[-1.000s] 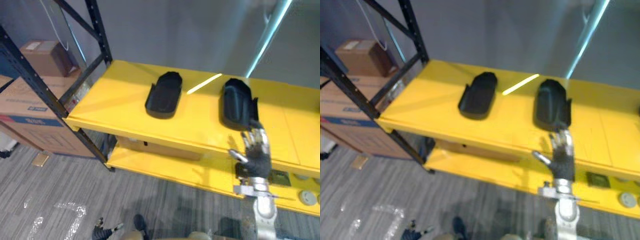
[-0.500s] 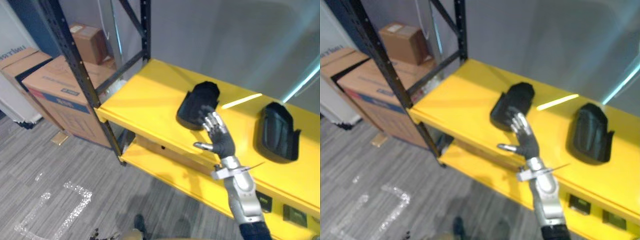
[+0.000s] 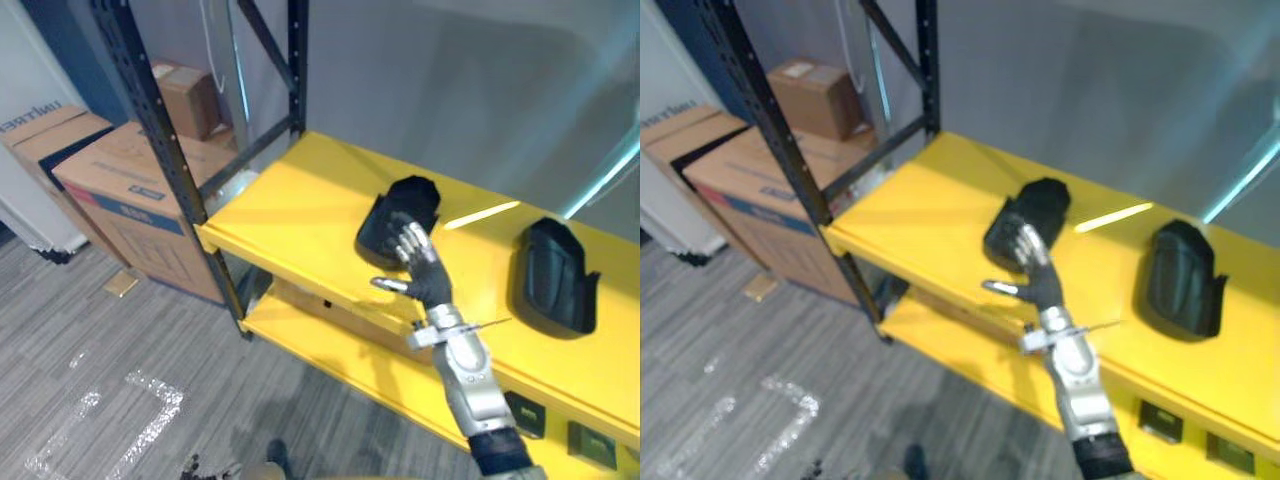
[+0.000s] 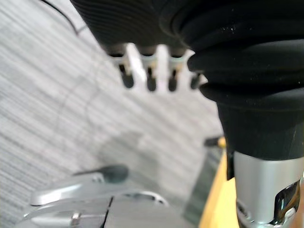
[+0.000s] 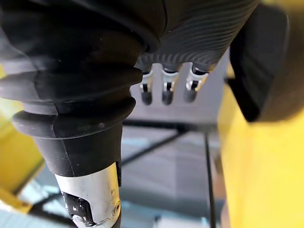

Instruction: Walk over and take plastic housings, then place them on the shelf

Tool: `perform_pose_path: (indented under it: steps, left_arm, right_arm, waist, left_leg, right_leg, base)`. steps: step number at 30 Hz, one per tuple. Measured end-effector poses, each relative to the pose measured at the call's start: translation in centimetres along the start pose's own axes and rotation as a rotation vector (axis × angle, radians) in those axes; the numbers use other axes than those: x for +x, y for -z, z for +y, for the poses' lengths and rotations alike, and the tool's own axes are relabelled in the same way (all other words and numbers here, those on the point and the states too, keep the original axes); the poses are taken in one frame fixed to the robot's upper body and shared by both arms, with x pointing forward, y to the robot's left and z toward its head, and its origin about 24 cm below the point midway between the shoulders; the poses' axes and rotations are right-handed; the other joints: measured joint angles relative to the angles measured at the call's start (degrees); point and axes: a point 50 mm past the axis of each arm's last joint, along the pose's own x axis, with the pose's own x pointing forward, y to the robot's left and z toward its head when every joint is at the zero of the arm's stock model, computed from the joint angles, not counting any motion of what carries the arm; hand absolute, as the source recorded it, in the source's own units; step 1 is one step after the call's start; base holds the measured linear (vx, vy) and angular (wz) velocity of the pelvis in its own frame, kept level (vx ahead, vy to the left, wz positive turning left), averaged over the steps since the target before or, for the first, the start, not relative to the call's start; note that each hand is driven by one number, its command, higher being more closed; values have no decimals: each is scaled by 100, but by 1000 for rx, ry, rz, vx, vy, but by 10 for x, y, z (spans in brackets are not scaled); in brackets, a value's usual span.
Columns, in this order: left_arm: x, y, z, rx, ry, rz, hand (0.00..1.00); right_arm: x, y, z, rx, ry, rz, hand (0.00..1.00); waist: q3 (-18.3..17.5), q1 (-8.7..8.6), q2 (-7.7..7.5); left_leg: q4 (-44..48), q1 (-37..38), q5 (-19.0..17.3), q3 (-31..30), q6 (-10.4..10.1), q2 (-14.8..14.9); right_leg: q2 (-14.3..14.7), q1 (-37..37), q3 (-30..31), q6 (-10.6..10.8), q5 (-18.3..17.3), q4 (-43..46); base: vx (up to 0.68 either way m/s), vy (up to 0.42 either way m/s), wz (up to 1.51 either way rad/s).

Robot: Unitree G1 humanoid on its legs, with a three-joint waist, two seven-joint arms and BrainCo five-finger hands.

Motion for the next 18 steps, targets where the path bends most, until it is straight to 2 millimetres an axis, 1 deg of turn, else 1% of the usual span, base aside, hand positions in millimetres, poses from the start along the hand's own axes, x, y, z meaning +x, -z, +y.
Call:
perform_pose_path:
  steps: [1, 2, 3, 4, 5, 6, 7, 8, 9, 10, 11, 13, 14, 15, 16, 17, 18]
  left_arm:
    - [0, 0, 0, 6, 2, -1, 0]
    - [0, 1, -2, 29, 7, 0, 0]
    - [-1, 2, -2, 36, 9, 2, 0]
    - [-1, 5, -3, 43, 11, 12, 0]
    - [-1, 6, -3, 58, 13, 14, 0]
    - [-1, 6, -3, 64, 15, 14, 0]
    - [-1, 5, -3, 77, 25, 9, 0]
    - [0, 3, -4, 78, 33, 4, 0]
    - [1, 1, -4, 80, 41, 0, 0]
    - [1, 1, -4, 82, 49, -2, 0]
    - [2, -2, -5, 88, 63, -8, 0]
    - [4, -5, -7, 91, 83, -15, 0]
    - [6, -8, -10, 113, 108, -12, 0]
    - [7, -9, -11, 121, 117, -10, 0]
    - [8, -11, -13, 129, 133, -2, 0]
    - [10, -15, -17, 137, 154, -7, 0]
    - [11, -19, -20, 149, 167, -16, 0]
  right_arm:
    - [-2, -2, -5, -3, 33, -6, 0]
    - [-7, -6, -16, -13, 105, -19, 0]
    - [-10, -8, -22, -22, 144, -24, 0]
    - [-18, -12, -35, -44, 227, -27, 0]
    - [-27, -14, -49, -63, 310, -23, 0]
    - [-32, -14, -55, -71, 350, -16, 0]
    - [-52, -13, -78, -105, 490, 22, 0]
    - [-60, -13, -86, -115, 540, 37, 0]
    - [-73, -12, -97, -134, 609, 65, 0]
    - [-83, -11, -103, -150, 654, 83, 0]
    - [-108, -12, -117, -185, 762, 122, 0]
    - [-131, -14, -128, -213, 860, 150, 0]
    - [-152, -15, -135, -231, 944, 170, 0]
    - [-159, -15, -136, -238, 966, 179, 0]
    - [-172, -14, -137, -251, 1011, 203, 0]
    - [-186, -12, -137, -265, 1058, 223, 0]
    - [-192, -11, -136, -267, 1084, 233, 0]
  waist:
    - [-3, -2, 10]
    - [-15, -20, 34]
    - [-15, -30, 43]
    - [-25, -57, 67]
    - [-28, -168, 70]
    - [-37, -218, 63]
    - [-89, -356, 64]
    - [-86, -396, 69]
    - [-92, -500, 80]
    - [-123, -561, 93]
    - [-167, -711, 139]
    - [-201, -872, 184]
    - [-194, -1028, 240]
    - [-187, -1085, 258]
    - [-197, -1182, 299]
    - [-198, -1265, 299]
    - [-186, -1270, 268]
  left_leg:
    - [0, 3, -3, 55, -4, 13]
    - [0, 19, -8, 137, -11, 31]
    - [1, 40, -18, 214, -22, 46]
    - [1, 97, -36, 361, -32, 97]
    - [1, 158, -37, 477, -32, 142]
    - [3, 189, -33, 575, -35, 170]
    - [6, 234, -27, 817, -45, 245]
    - [7, 261, -24, 900, -49, 269]
    - [8, 287, -17, 1011, -59, 308]
    - [8, 283, -12, 1055, -68, 329]
    - [8, 286, 10, 1217, -101, 390]
    - [6, 290, 44, 1365, -148, 437]
    - [3, 335, 72, 1505, -187, 501]
    - [2, 373, 86, 1568, -208, 509]
    - [1, 399, 112, 1666, -244, 554]
    - [0, 383, 148, 1732, -271, 568]
    - [0, 381, 160, 1808, -272, 540]
  right_leg:
    - [5, -24, 60, 0, 0, -1]
    - [10, -64, 181, 9, 6, -2]
    - [13, -85, 259, 24, 14, 1]
    - [36, -127, 419, 85, 52, 4]
    - [65, -149, 567, 116, 72, 7]
    - [75, -183, 659, 116, 76, 23]
    - [122, -329, 918, 113, 79, 50]
    - [143, -348, 1010, 105, 85, 38]
    - [170, -367, 1078, 88, 99, 5]
    - [182, -404, 1122, 89, 100, -5]
    - [207, -485, 1297, 91, 104, -47]
    - [282, -530, 1416, 92, 104, -110]
    - [338, -539, 1493, 93, 103, -173]
    - [357, -537, 1523, 96, 101, -196]
    - [377, -551, 1530, 107, 88, -240]
    - [371, -596, 1534, 143, -3, -276]
    - [332, -627, 1540, 180, -108, -283]
  base:
    - [15, -42, -36]
    - [15, -29, -32]
    - [24, -31, -54]
    - [26, -34, -60]
    - [30, -37, -63]
    - [41, -76, -83]
    - [34, -74, -78]
    - [22, -82, -84]
    - [-5, -53, -46]
    - [-20, -96, -60]
    - [-26, -100, -53]
    - [-48, -116, -57]
    - [-75, -127, -56]
    - [-119, -140, -60]
    - [-174, -128, -49]
    - [-193, -125, -45]
    - [-227, -118, -44]
